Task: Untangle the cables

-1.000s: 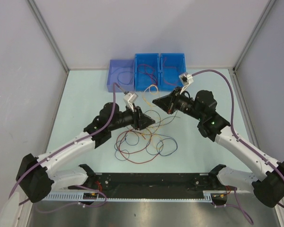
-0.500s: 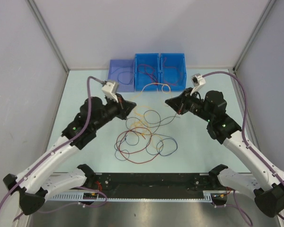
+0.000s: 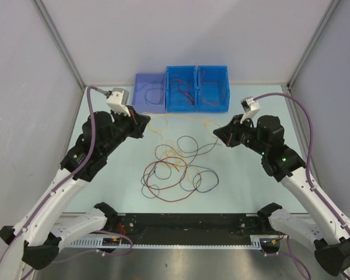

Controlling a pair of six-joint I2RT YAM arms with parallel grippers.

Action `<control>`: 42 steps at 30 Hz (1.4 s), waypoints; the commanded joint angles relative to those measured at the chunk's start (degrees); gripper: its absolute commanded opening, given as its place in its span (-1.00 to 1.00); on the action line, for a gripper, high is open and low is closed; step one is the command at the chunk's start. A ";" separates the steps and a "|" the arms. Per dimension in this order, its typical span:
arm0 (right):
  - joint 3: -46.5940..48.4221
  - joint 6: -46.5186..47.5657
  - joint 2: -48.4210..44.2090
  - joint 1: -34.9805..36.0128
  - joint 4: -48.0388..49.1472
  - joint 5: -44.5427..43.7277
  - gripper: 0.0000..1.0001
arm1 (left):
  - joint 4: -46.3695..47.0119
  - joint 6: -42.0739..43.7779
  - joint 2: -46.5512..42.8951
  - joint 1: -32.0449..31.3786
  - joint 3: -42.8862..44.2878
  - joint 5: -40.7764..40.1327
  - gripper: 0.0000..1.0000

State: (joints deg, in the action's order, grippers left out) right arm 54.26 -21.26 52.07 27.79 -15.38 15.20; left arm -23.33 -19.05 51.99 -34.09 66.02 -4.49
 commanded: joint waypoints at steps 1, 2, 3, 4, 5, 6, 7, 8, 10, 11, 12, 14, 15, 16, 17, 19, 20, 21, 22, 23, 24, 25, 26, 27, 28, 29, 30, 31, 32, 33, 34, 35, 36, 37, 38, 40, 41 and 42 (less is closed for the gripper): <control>2.52 -0.19 -0.22 -0.37 -0.18 -0.70 -1.00 | 1.18 -0.73 -0.66 0.34 0.69 0.62 -0.99; 2.52 -0.36 0.04 0.07 -0.01 -0.53 -1.00 | 1.36 -0.73 -0.66 0.34 0.86 0.62 -0.99; 2.52 -0.37 0.48 0.24 0.17 -0.61 -1.00 | 1.36 -0.73 -0.57 0.34 1.39 0.45 -1.00; 2.52 -0.28 0.83 0.42 0.17 -0.52 -1.00 | 1.27 -0.38 -0.57 0.42 1.74 -0.25 -0.99; 2.52 -0.10 0.84 0.33 -0.35 -0.61 -1.00 | 0.92 -0.03 -0.48 0.42 2.09 -1.12 -0.99; 2.52 0.77 0.84 -0.45 -0.70 -1.48 -1.00 | 0.05 0.50 -0.40 0.42 2.97 -2.00 -0.99; 2.52 1.56 0.40 -1.15 -1.14 -2.27 -1.00 | -0.92 1.46 -0.13 0.60 3.50 -3.32 -0.99; 2.52 2.18 -0.04 -3.42 -2.54 -3.93 -1.00 | -1.71 1.91 -0.13 0.60 4.37 -6.20 -0.99; 2.52 2.97 -1.00 -6.33 -4.39 -4.74 -1.00 | -3.30 2.44 -0.31 1.30 4.91 -8.42 -0.99; 2.43 2.71 -1.10 -8.09 -4.75 -4.13 -1.00 | -3.47 2.26 -0.39 1.56 4.65 -8.60 -0.99; 2.52 2.10 -0.92 -10.54 -5.01 -3.34 -1.00 | -3.30 1.22 -0.39 1.83 4.30 -8.43 -0.99; 1.99 -0.44 0.39 -11.53 -3.88 1.22 -1.00 | -2.42 -0.19 -0.05 1.92 3.25 -6.42 -0.99; 1.56 -1.50 0.83 -10.66 -2.57 3.50 -1.00 | -1.29 -1.68 0.22 1.92 2.80 -5.36 -1.00; 0.85 -4.12 1.45 -9.78 0.14 6.48 -1.00 | -0.41 -2.22 0.83 1.92 2.45 -4.31 -0.99; 0.06 -4.75 2.67 -8.29 1.56 6.86 -1.00 | 0.21 -2.74 1.18 2.00 1.84 -2.64 -0.99; -0.03 -3.80 3.73 -1.45 3.24 3.81 -1.00 | 1.00 -3.98 2.41 1.92 1.83 -2.02 -1.00; -0.03 -3.18 4.35 0.93 3.60 2.74 -0.89 | 1.01 -4.33 2.77 1.92 2.35 -1.40 -0.99; -0.03 -2.83 4.79 2.60 3.60 2.03 -0.29 | 1.18 -4.33 3.12 1.92 2.71 -0.96 -1.00; -0.03 -2.57 4.97 4.71 3.60 0.81 0.09 | 1.36 -4.24 3.38 1.92 3.06 -0.61 -0.99; -0.03 -2.91 5.14 5.25 3.34 0.10 0.35 | 1.45 -4.24 4.08 1.92 3.85 -0.52 -0.99; -0.03 -2.91 5.14 5.52 2.55 -0.69 0.91 | 1.45 -4.16 4.44 1.92 4.29 -0.43 -0.99; -0.03 -3.18 5.06 5.69 1.94 -2.79 0.99 | 1.45 -3.98 4.87 1.92 4.82 -0.52 -0.99; -0.03 -3.53 4.88 5.61 1.32 -4.20 1.00 | 1.45 -3.72 5.66 1.92 5.78 -0.61 -0.99; -0.12 -3.79 4.88 5.61 -0.08 -5.69 0.99 | 1.45 -3.54 6.19 1.92 6.31 -0.69 -0.99; -0.21 -4.05 4.88 5.26 -0.70 -8.67 0.99 | 1.62 -3.45 6.63 1.92 7.53 -0.78 -0.99; -0.29 -5.01 5.14 4.99 -1.40 -9.74 0.99 | 1.62 -3.02 7.59 1.92 8.07 -0.78 -0.99; -1.08 -5.55 5.32 4.73 -2.37 -10.54 0.99 | 1.62 -2.84 8.13 1.92 8.68 -1.22 -0.99; -1.61 -6.16 5.49 4.38 -2.46 -11.33 0.99 | 1.62 -2.66 8.48 1.92 9.91 -1.22 -0.99; -2.40 -7.12 5.76 3.77 -2.47 -11.51 0.99 | 1.71 -2.31 9.00 1.92 10.53 -1.31 -0.99; -3.27 -8.79 6.11 3.67 -2.12 -11.95 1.00 | 1.62 -2.22 9.88 2.00 11.14 -1.74 -0.99; -5.46 -10.02 6.37 3.67 -1.68 -12.12 1.00 | 1.80 -1.87 10.50 1.92 12.28 -2.01 -0.99; -6.79 -10.90 6.55 3.76 -0.98 -11.95 1.00 | 1.80 -1.43 11.03 1.92 12.90 -2.45 -0.99; -8.19 -11.43 6.81 3.85 2.51 -8.21 0.99 | 1.80 -1.26 12.25 2.09 13.52 -2.89 -0.99; -11.25 -11.53 7.25 4.11 4.72 -6.26 0.98 | 1.71 -1.34 12.96 2.27 15.00 -3.33 -0.99; -12.24 -11.79 7.34 5.51 6.31 -5.54 0.96 | 1.54 -1.69 13.66 2.88 15.97 -3.33 -0.99; -14.17 -12.14 7.43 7.01 9.13 -6.49 0.96 | 1.45 -2.04 16.11 3.41 18.60 -3.24 -0.99; -15.66 -12.32 7.51 7.88 9.57 -7.37 0.96 | 1.53 -2.22 17.09 3.93 19.49 -3.16 -0.99; -16.28 -12.49 7.69 8.33 10.10 -8.86 0.96 | 1.62 -2.22 17.88 4.03 20.28 -2.98 -0.99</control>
State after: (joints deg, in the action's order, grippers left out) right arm 40.34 -31.55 59.72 33.69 -12.01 7.77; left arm -23.62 -21.50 66.96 -31.40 81.32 -6.70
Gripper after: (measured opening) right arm 0.982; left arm 0.011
